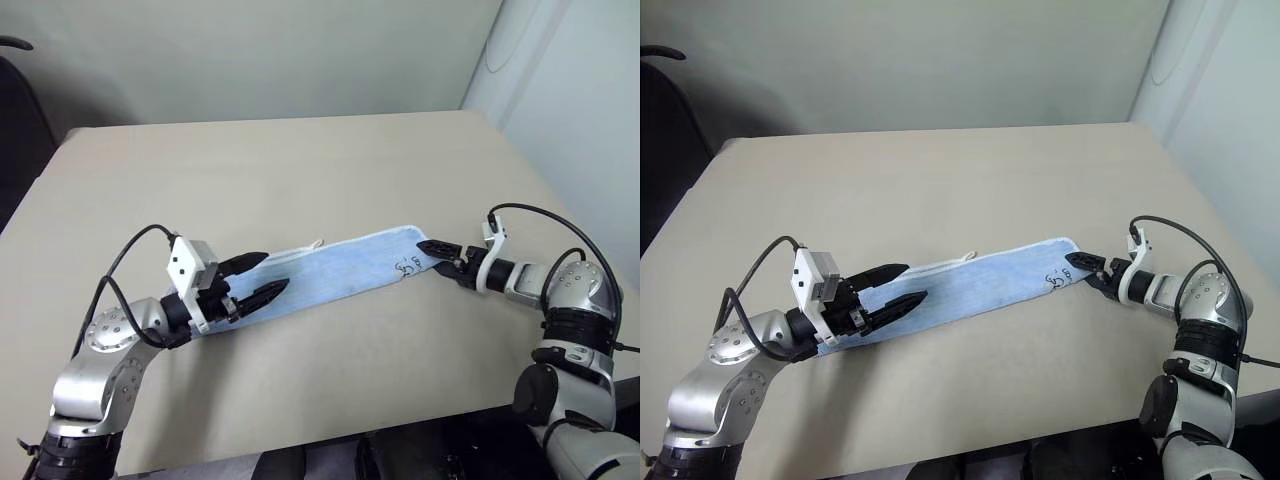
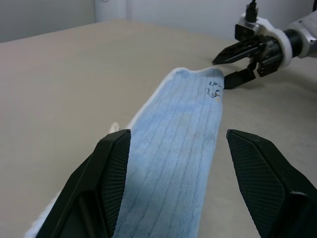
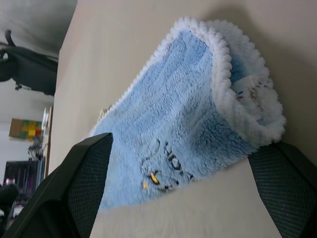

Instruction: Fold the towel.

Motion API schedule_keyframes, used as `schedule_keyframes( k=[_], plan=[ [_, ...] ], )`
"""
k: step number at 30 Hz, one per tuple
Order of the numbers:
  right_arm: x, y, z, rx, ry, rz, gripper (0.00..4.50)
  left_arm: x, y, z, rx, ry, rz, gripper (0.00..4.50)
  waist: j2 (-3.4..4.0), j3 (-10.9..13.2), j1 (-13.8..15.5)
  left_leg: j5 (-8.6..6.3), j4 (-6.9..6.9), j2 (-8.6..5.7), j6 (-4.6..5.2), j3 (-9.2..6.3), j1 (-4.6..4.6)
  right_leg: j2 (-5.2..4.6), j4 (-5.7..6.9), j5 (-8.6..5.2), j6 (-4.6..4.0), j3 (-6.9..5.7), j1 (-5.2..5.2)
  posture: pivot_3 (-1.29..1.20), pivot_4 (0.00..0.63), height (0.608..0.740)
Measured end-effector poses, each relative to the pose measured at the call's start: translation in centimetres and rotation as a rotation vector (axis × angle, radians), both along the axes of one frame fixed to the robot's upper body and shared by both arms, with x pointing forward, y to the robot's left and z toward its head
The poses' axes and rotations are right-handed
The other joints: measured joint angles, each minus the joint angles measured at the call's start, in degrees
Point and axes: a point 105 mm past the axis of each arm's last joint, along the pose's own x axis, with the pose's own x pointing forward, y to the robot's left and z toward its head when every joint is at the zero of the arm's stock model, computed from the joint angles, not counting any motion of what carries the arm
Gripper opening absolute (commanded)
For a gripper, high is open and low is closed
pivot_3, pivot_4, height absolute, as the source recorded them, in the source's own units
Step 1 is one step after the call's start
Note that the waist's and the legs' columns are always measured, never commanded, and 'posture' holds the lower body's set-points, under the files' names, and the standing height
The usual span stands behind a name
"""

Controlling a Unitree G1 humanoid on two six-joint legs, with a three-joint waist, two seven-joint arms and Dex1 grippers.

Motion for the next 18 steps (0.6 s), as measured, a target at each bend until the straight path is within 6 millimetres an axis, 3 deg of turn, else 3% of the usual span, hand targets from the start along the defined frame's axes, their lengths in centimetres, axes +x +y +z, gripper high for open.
schedule_keyframes(
  k=[1,4,10,15,18],
  plan=[
    [0.3,0.3,0.1,0.004,-0.003,-0.007,4.45,0.0,-0.1,-0.1,-0.002,0.001,-0.003,3.38,0.0,0.0,-0.1,0.0,0.0,0.0,0.0,0.01,0.01,0.01,0.0,0.01,0.0,0.02,-0.01,0.0,0.15,0.74],
    [0.9,0.9,0.0,0.009,-0.009,-0.021,3.85,0.0,-0.4,-0.2,-0.003,0.003,-0.01,3.38,0.0,0.0,-0.2,-0.01,-0.01,0.0,0.02,0.0,-0.01,0.02,0.0,0.01,0.0,0.03,-0.04,0.0,0.15,0.74],
    [1.0,1.7,-0.6,0.019,0.006,-0.022,1.79,0.1,-0.4,-0.1,-0.006,-0.007,0.0,3.38,0.08,0.0,0.2,-0.05,-0.04,-0.01,-0.01,0.01,-0.35,0.02,-0.06,-0.01,0.01,0.03,-0.32,0.0,0.15,0.74],
    [0.7,1.1,-0.1,0.001,-0.017,-0.023,0.05,-0.2,-0.1,-0.7,-0.008,0.01,0.013,3.38,0.11,0.1,1.1,0.03,-0.01,-0.01,-0.16,0.01,-0.61,0.01,-0.09,-0.01,0.02,0.03,-0.52,0.0,0.15,0.74],
    [0.8,0.3,1.0,-0.061,-0.08,-0.031,0.02,-0.4,0.0,-1.2,-0.016,0.028,0.024,3.38,0.12,0.1,1.7,-0.02,0.02,-0.01,-0.07,0.01,-0.63,0.01,-0.07,0.0,0.03,0.03,-0.51,0.0,0.15,0.74]
  ],
)
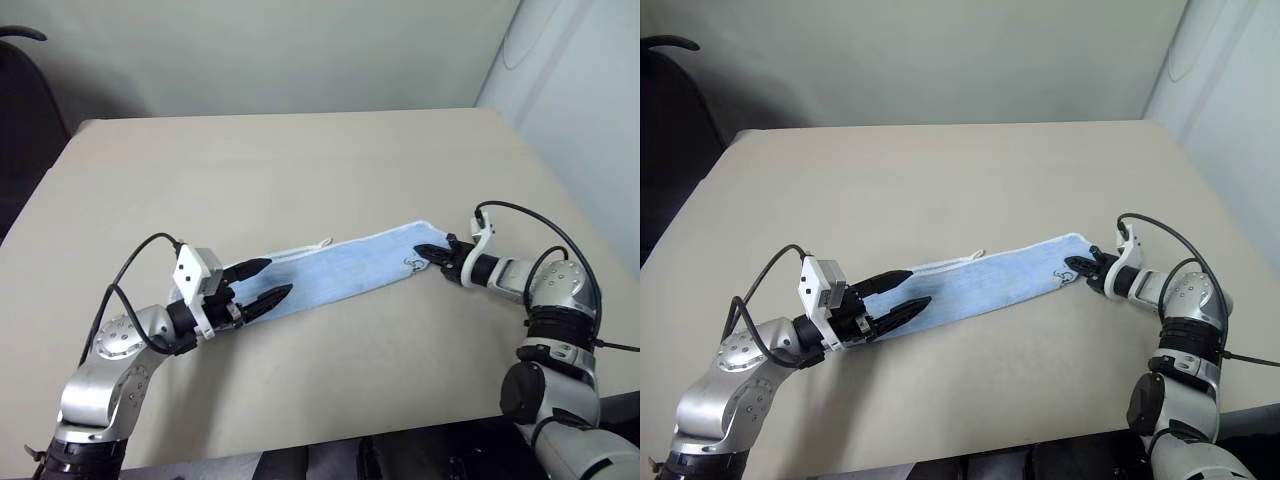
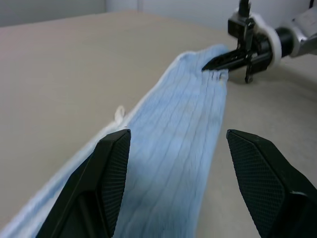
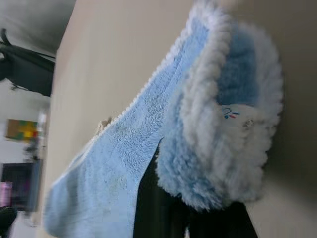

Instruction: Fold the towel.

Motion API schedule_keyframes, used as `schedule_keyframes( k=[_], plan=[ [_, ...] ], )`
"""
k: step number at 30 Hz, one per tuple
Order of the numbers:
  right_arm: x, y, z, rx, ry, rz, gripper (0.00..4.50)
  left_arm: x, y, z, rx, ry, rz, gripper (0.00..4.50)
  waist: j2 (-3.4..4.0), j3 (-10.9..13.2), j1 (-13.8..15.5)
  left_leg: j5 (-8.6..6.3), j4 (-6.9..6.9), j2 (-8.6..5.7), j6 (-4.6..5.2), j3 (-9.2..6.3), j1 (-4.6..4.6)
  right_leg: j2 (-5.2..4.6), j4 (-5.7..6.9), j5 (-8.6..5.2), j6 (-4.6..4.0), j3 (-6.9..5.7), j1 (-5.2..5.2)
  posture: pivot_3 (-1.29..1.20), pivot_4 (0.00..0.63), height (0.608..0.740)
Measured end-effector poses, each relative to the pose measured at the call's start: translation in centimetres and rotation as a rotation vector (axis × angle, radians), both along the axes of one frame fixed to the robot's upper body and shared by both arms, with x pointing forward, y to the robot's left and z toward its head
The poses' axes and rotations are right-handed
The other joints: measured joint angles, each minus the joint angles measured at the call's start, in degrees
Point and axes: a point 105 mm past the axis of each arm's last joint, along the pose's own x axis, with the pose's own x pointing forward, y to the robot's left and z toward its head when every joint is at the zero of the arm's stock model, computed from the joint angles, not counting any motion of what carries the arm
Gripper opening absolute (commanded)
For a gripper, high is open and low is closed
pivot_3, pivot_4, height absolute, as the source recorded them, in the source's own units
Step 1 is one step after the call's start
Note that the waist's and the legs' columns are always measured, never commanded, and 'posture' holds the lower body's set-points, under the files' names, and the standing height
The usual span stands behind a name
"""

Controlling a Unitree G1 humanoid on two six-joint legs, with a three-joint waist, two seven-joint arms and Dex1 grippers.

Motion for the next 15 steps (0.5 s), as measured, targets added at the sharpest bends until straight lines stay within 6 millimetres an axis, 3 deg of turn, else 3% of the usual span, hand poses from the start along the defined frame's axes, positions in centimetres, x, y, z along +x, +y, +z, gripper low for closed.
schedule_keyframes(
  k=[9,15],
  plan=[
    [-0.1,-0.5,4.9,-0.348,-0.333,0.158,0.02,-0.2,0.5,-0.6,-0.018,0.015,0.043,3.38,0.02,0.0,0.2,0.02,0.0,0.0,-0.03,0.01,-0.02,0.0,0.01,-0.01,0.02,-0.03,0.02,0.0,0.15,0.74],
    [-1.0,2.7,5.9,-0.732,-0.612,0.466,0.02,-0.1,0.6,-0.7,-0.028,0.014,0.065,3.38,0.03,0.0,0.2,0.02,0.03,0.01,-0.04,0.0,-0.04,0.01,0.01,0.0,0.04,-0.05,0.03,0.0,0.15,0.74]
  ],
)
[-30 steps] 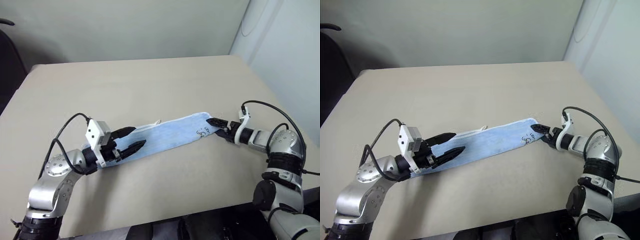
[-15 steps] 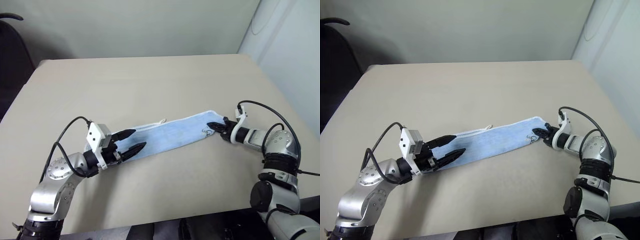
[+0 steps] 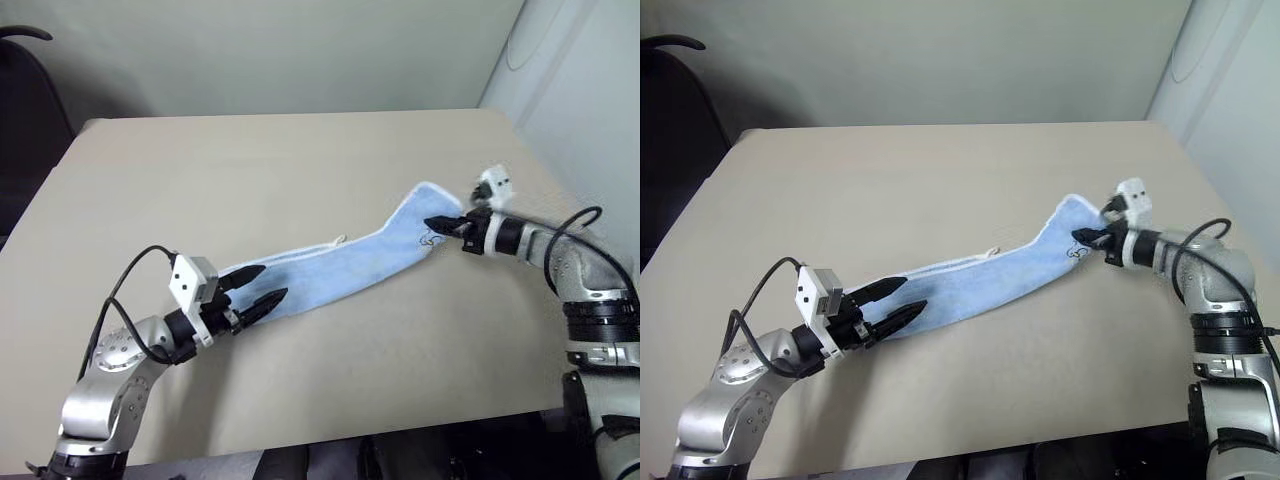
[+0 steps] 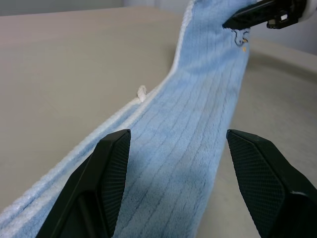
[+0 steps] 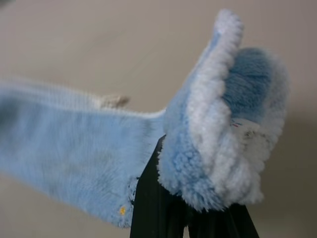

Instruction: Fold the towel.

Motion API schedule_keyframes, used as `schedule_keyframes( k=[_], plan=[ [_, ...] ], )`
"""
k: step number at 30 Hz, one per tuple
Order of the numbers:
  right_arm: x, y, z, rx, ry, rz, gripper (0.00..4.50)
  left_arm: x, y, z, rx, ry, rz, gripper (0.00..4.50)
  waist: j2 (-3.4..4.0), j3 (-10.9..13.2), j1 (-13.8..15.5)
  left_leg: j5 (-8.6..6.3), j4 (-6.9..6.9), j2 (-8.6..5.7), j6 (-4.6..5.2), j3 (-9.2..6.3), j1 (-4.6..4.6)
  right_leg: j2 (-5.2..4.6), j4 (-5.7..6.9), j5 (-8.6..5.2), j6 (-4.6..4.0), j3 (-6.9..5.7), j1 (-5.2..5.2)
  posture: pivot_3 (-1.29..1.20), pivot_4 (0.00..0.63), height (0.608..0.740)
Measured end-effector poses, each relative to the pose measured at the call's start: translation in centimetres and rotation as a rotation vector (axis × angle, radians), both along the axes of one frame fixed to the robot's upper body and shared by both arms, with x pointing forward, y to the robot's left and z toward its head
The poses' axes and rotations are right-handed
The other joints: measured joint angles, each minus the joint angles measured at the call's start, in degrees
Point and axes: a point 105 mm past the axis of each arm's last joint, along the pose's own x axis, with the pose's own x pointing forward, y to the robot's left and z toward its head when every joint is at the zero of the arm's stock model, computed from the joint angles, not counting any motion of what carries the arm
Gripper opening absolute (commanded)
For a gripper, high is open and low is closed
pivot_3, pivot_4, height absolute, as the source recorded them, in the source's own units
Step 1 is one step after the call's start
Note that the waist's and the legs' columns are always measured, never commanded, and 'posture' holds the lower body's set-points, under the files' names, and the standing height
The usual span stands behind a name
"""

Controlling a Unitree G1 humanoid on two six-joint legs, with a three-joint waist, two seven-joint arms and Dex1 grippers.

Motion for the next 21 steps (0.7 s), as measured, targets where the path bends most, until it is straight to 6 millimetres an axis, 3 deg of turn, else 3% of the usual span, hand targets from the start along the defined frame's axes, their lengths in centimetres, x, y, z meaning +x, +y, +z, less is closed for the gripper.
schedule_keyframes(
  k=[9,12,16,21],
  plan=[
    [-2.3,6.2,-2.5,-0.383,-0.168,0.371,0.02,0.1,-0.2,0.2,-0.02,-0.014,0.018,3.38,-0.01,0.0,0.1,-0.01,0.06,0.02,0.02,-0.02,-0.05,-0.01,-0.01,0.02,0.04,-0.03,0.0,0.0,0.15,0.74],
    [-2.5,7.6,-3.4,-0.401,-0.173,0.408,0.02,0.1,-0.3,0.3,-0.021,-0.019,0.018,3.38,-0.01,0.0,0.0,-0.01,0.08,0.03,0.02,-0.02,-0.07,-0.02,0.01,0.03,0.04,-0.03,-0.03,0.0,0.15,0.74],
    [-2.9,11.1,-4.4,-0.405,-0.183,0.477,0.02,0.0,-0.4,0.2,-0.027,-0.018,0.025,3.38,-0.02,0.0,-0.1,0.0,0.07,0.06,0.0,-0.02,-0.06,-0.02,0.05,0.03,0.02,-0.05,-0.07,0.0,0.15,0.74],
    [-2.8,12.3,-4.7,-0.419,-0.189,0.495,0.02,-0.1,-0.6,0.4,-0.025,-0.026,0.021,3.38,-0.03,0.0,0.2,0.02,0.12,0.06,-0.04,-0.04,-0.15,-0.04,-0.01,0.03,0.02,-0.1,-0.06,0.0,0.15,0.74]
  ],
)
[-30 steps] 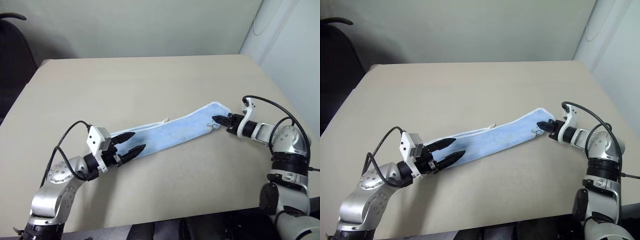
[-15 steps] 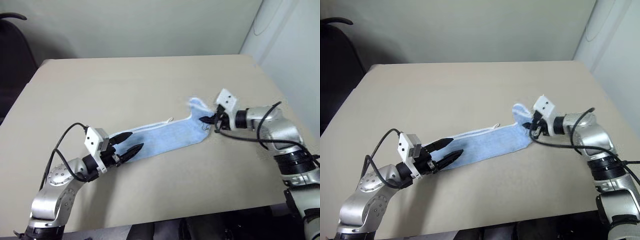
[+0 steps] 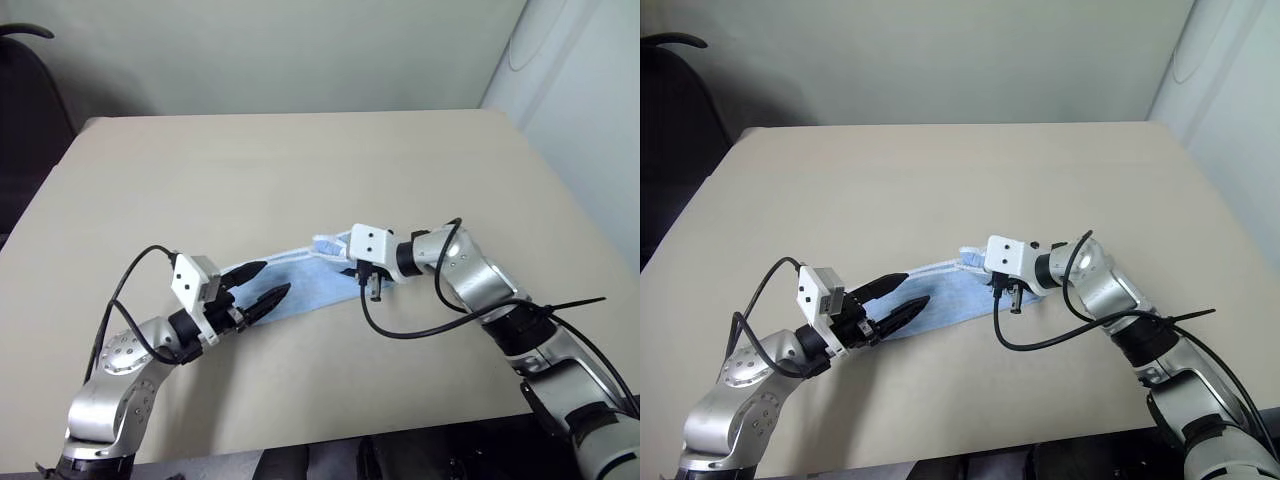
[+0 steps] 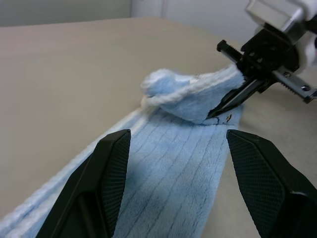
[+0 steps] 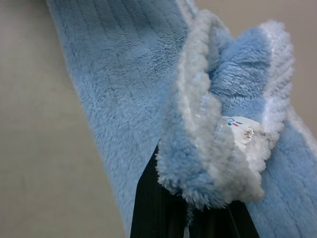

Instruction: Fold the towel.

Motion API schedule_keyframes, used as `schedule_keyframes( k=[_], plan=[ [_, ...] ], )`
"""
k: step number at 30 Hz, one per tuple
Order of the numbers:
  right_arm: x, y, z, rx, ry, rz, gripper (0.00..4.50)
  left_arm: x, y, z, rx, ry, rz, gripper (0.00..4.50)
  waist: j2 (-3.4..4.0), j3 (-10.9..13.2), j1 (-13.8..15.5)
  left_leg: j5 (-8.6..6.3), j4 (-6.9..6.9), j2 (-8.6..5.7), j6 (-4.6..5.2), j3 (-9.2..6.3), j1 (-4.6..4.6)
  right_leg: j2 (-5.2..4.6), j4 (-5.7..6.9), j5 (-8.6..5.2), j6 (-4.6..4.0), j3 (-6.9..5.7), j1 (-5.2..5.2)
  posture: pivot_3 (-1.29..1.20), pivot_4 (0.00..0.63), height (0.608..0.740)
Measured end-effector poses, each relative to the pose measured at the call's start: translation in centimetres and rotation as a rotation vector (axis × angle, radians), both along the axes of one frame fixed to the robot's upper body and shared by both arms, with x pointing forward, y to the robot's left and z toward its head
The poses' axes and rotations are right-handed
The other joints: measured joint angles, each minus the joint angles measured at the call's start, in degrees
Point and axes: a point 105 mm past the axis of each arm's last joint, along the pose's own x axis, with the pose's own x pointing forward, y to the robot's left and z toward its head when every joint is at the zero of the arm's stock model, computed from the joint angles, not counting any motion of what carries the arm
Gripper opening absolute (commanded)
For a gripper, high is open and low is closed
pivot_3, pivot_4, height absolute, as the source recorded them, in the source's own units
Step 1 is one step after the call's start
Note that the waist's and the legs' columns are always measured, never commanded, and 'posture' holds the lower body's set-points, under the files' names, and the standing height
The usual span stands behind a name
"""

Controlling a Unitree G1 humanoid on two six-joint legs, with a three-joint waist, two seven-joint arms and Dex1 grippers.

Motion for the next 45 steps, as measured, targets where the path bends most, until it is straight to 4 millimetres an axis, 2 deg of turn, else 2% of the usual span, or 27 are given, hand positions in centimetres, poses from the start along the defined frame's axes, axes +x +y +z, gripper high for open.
schedule_keyframes(
  k=[3,6,8,11,16,20,23,26,28,31,34,35,38,43,45],
  plan=[
    [0.0,0.2,-0.2,-0.006,0.002,0.0,0.02,0.0,0.0,-0.1,-0.001,0.004,0.002,3.38,0.0,0.0,0.0,0.0,0.0,0.0,0.0,-0.01,0.0,0.0,0.02,0.0,-0.01,-0.01,0.0,0.0,0.15,0.74],
    [-0.1,0.1,-0.3,-0.009,0.018,-0.004,0.68,0.0,0.0,-0.1,-0.001,0.005,0.004,3.38,0.0,0.0,0.0,0.05,0.0,0.0,-0.08,-0.01,0.0,0.0,0.03,0.0,-0.01,-0.02,0.0,0.0,0.15,0.74],
    [-0.3,0.1,-0.5,-0.008,0.048,0.0,1.33,0.0,0.1,-0.1,-0.001,0.004,0.007,3.38,0.0,0.0,0.0,0.26,0.0,0.0,-0.46,-0.01,-0.01,0.0,0.02,0.0,-0.01,-0.02,0.0,0.0,0.15,0.74],
    [-0.8,0.0,-0.2,0.029,0.105,0.014,2.32,0.0,0.1,-0.1,-0.002,0.004,0.013,3.38,0.0,0.0,0.0,0.29,-0.01,0.0,-0.51,0.0,-0.04,0.0,0.01,0.0,-0.01,-0.02,-0.02,0.0,0.15,0.74],
    [-1.7,-0.4,2.8,0.187,0.179,0.045,2.32,0.0,0.1,-0.1,-0.002,0.004,0.013,3.38,-0.01,0.0,0.0,0.33,-0.02,-0.01,-0.58,0.0,-0.06,0.0,0.0,0.0,-0.01,-0.04,0.0,0.0,0.15,0.74],
    [-1.8,-2.3,4.1,0.265,0.227,0.028,2.32,0.0,0.3,-0.1,-0.004,0.003,0.018,3.38,-0.02,0.0,0.2,0.35,-0.01,-0.02,-0.62,0.0,-0.06,0.0,-0.01,0.0,-0.01,-0.04,0.02,0.0,0.15,0.74],
    [-1.9,-3.3,5.4,0.345,0.265,0.023,1.72,0.1,1.2,0.2,-0.003,-0.004,0.048,3.38,-0.02,0.0,0.2,0.38,-0.05,-0.02,-0.66,0.0,-0.04,0.02,0.0,0.0,-0.01,-0.04,0.01,0.0,0.15,0.74],
    [-1.3,-3.4,5.6,0.383,0.278,-0.011,0.65,0.1,2.3,0.6,-0.016,-0.013,0.086,3.38,-0.02,0.0,-0.1,0.38,-0.07,-0.01,-0.66,0.0,0.0,0.02,0.0,0.0,-0.01,-0.04,0.01,0.0,0.15,0.74],
    [-0.6,-2.7,5.1,0.408,0.292,-0.039,0.01,-0.1,3.2,0.9,-0.069,0.0,0.117,3.38,-0.02,0.0,-0.4,0.38,-0.09,0.0,-0.66,-0.01,0.0,0.02,0.02,0.0,-0.01,-0.03,-0.02,0.0,0.15,0.74],
    [0.1,-1.1,4.0,0.429,0.298,-0.052,0.01,-0.5,5.2,1.2,-0.184,0.054,0.198,3.38,-0.02,0.0,-0.4,0.38,-0.12,0.01,-0.66,-0.01,-0.01,0.02,0.01,0.0,-0.02,-0.04,-0.06,0.0,0.15,0.74],
    [0.6,0.2,2.8,0.425,0.287,-0.053,0.01,-1.6,7.1,0.6,-0.287,0.138,0.278,3.38,-0.01,0.0,-0.4,0.37,-0.12,0.01,-0.66,-0.01,-0.08,0.02,-0.06,0.0,-0.02,-0.04,-0.09,0.0,0.15,0.74],
    [0.9,0.6,2.4,0.427,0.281,-0.057,0.0,-2.3,7.5,0.3,-0.346,0.179,0.303,3.75,-0.01,0.0,-0.4,0.36,-0.1,0.01,-0.67,0.0,-0.1,0.01,-0.06,0.0,-0.01,-0.04,-0.1,0.0,0.15,0.74],
    [1.4,1.0,1.2,0.415,0.282,-0.074,0.0,-3.9,7.9,-0.4,-0.47,0.287,0.353,4.48,0.01,0.0,-0.1,0.36,-0.09,0.01,-0.68,-0.04,-0.11,0.01,-0.04,-0.01,-0.03,-0.09,-0.09,0.0,0.15,0.74],
    [1.7,1.4,1.0,0.424,0.267,-0.067,0.0,-5.2,8.1,-0.1,-0.608,0.36,0.388,4.48,0.01,0.0,0.3,0.4,-0.05,0.01,-0.65,-0.08,-0.02,0.01,0.08,0.02,-0.12,-0.14,-0.03,0.0,0.15,0.74],
    [2.0,1.7,1.0,0.431,0.257,-0.063,0.0,-6.5,7.3,-0.6,-0.712,0.441,0.397,4.48,0.02,0.0,0.1,0.41,-0.06,0.0,-0.74,-0.01,0.02,0.01,0.02,0.02,-0.12,-0.1,0.02,0.0,0.15,0.74]
  ],
)
